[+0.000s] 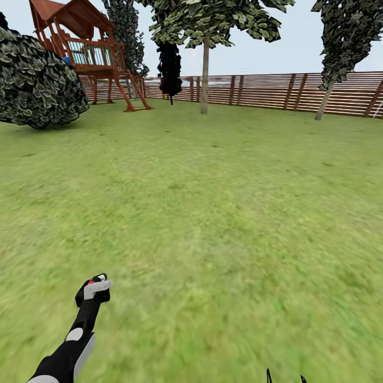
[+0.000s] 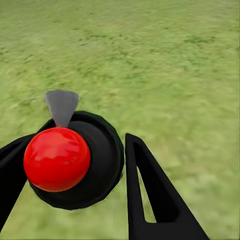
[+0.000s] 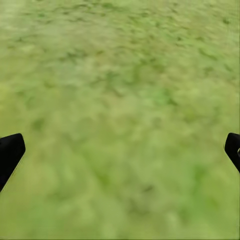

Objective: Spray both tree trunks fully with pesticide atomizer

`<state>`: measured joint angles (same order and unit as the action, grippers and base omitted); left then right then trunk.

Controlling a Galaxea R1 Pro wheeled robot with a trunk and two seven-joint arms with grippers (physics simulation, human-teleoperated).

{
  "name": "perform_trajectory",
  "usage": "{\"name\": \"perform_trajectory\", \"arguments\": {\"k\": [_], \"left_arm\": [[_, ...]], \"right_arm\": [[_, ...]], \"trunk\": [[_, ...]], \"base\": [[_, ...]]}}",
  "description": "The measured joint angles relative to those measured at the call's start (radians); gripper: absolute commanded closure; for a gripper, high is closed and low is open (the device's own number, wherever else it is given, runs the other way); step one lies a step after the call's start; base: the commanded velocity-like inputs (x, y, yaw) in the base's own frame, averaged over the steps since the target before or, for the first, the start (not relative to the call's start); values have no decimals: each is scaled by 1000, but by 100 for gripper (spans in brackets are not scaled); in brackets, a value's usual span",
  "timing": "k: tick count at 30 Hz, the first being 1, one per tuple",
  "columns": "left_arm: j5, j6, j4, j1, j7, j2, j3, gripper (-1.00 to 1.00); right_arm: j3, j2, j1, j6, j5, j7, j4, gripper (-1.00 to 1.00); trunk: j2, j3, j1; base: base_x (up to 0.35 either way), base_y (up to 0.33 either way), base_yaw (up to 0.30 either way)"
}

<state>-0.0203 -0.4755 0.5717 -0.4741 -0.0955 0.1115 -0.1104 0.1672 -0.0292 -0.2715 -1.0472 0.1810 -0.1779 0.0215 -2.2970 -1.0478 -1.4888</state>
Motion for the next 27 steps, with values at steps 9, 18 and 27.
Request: {"name": "perform_trajectory", "arguments": {"k": [9,18,27], "left_arm": [[0,0,0,0,0,0,-1,100],[1,0,0,0,-2,3,-2,100],[1,-1,1,0,-2,0,2,100]], "right_arm": [[0,0,0,0,0,0,0,-100],[0,0,0,0,0,0,0,-100],[0,0,0,0,0,0,0,-100]], "trunk": [[0,0,0],[0,0,0],[0,0,0]], "base": [[340,0,0],[340,0,0],[340,0,0]]}}
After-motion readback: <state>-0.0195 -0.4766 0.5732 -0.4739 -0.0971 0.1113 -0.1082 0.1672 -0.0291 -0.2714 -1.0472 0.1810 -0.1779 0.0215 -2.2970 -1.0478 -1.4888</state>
